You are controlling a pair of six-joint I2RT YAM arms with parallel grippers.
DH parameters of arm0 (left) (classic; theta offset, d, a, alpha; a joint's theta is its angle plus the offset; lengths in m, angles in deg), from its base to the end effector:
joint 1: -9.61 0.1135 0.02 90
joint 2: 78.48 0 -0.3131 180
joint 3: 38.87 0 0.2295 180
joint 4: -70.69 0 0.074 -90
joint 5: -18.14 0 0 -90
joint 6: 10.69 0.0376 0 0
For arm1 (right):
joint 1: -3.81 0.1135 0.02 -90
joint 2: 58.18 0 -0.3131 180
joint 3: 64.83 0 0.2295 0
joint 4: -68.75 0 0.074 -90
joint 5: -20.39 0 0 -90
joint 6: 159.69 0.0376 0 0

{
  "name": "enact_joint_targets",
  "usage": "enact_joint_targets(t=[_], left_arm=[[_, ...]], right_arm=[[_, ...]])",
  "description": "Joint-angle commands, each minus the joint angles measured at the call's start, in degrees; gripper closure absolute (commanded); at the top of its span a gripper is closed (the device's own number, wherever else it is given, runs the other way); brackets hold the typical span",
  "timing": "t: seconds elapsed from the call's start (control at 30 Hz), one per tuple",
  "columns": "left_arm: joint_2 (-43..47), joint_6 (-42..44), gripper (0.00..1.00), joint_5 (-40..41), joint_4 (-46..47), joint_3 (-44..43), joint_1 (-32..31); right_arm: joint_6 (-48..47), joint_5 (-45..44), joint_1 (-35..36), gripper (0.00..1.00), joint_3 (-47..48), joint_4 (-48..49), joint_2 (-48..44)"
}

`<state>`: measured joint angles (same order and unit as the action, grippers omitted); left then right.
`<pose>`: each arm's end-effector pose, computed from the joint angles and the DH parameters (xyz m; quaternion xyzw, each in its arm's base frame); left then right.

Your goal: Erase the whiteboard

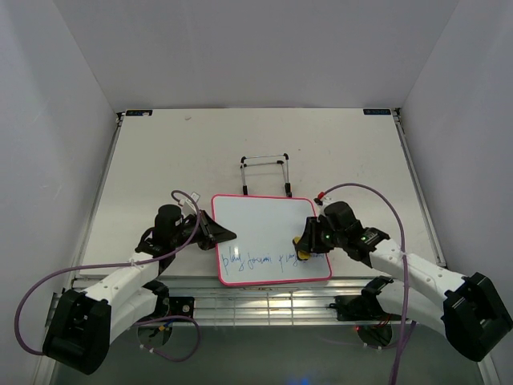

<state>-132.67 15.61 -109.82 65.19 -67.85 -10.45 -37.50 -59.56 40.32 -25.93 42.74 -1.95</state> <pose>0.1175 -0.0675 0.2167 -0.1561 0.8228 -0.5227 0.1595 0.1133 0.0920 0.2292 -0.0691 0.9128 0.2890 0.2803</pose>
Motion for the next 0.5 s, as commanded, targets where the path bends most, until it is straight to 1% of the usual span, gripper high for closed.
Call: enact_joint_targets(t=[0.0,0.03,0.1,0.13,0.2,0.23,0.27,0.33,0.37,0.4,0.47], left_arm=[[-0.6,2.4,1.00,10.0,-1.8,0.6,0.4],[-0.6,2.1,1.00,10.0,-1.7,0.5,0.4],[-0.5,1.8,1.00,10.3,-1.7,0.4,0.0],[-0.5,1.6,1.00,10.4,-1.7,0.3,-0.2],[-0.3,1.2,1.00,10.9,-1.7,0.3,-0.4],[0.1,0.9,1.00,11.0,-1.7,0.3,-0.6],[0.1,0.8,1.00,11.1,-1.7,0.4,-0.7],[0.2,0.3,1.00,11.6,-1.8,0.5,-1.1],[0.4,0.2,1.00,11.8,-1.7,0.5,-1.2],[0.4,0.2,1.00,11.9,-1.7,0.5,-1.3],[0.3,0.1,1.00,12.1,-1.7,0.6,-1.5]], right_arm=[[0.7,0.2,6.2,0.65,2.7,-3.7,3.1],[1.4,-0.4,10.0,0.65,5.3,-3.2,3.9],[3.7,-2.4,14.0,0.65,8.1,-1.8,6.8],[4.2,-3.9,18.1,0.65,11.3,-1.5,8.0],[5.5,-5.3,22.0,0.65,14.6,-0.7,11.9],[5.9,-6.3,25.3,0.65,16.1,-0.3,13.3],[6.1,-6.7,27.0,0.65,19.2,0.0,14.6],[6.3,-7.1,30.5,0.65,22.4,0.8,19.1],[6.2,-7.1,31.6,0.65,25.8,1.1,20.7],[6.0,-7.0,32.5,0.65,27.6,1.1,24.0],[4.9,-6.4,35.0,0.65,31.3,0.6,27.3]])
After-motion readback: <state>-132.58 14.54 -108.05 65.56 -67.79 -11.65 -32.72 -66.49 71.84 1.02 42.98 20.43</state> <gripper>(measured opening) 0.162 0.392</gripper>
